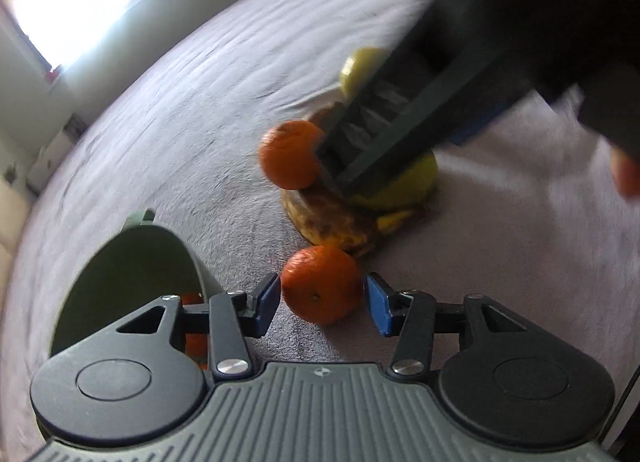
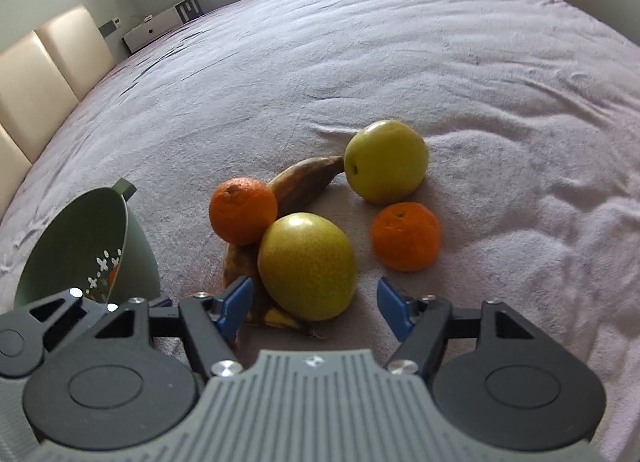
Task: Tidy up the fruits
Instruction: 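Grasp a tangerine with the left tool while the right tool grasps the yellow pear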
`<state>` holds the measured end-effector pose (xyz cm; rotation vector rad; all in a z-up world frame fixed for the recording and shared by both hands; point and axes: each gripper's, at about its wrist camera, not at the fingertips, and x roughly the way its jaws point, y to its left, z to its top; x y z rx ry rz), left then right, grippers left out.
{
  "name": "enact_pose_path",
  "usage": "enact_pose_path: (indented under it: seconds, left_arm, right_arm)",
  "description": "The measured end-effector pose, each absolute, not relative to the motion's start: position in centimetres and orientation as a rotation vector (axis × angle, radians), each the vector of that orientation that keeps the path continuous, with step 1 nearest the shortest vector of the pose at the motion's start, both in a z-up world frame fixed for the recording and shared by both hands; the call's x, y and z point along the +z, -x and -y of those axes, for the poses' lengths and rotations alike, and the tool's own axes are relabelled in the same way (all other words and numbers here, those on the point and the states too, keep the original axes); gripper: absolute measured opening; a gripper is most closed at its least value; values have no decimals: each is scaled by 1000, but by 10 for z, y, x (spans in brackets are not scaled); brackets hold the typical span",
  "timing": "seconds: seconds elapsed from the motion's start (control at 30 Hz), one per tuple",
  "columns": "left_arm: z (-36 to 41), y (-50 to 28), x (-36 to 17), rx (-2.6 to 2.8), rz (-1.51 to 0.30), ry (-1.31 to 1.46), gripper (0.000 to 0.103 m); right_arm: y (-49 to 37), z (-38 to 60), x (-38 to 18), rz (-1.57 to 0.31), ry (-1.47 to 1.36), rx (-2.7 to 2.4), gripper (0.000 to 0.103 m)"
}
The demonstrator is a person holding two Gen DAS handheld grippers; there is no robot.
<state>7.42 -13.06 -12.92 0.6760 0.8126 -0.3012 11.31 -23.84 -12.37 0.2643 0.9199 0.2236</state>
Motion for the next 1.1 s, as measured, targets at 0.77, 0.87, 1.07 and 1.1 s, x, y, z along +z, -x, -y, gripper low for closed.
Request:
enact_pose_path:
  seconds: [0.77, 0.87, 1.07, 1.1]
  left_arm:
    - [142, -62, -138, -307, -757, -827, 52]
    - [141, -63, -138, -308, -758, -825, 52]
    - [140, -66, -137, -311, -767, -810, 51]
    - [140, -66, -136, -311, -771, -803, 51]
  right_arm:
    - [-138, 236, -145, -975, -342, 213, 63]
    - [-138, 236, -145, -975, -338, 211, 62]
    - [-135, 232, -142, -973, -312, 206, 61]
    - [-134, 232, -141, -973, -311, 205, 61]
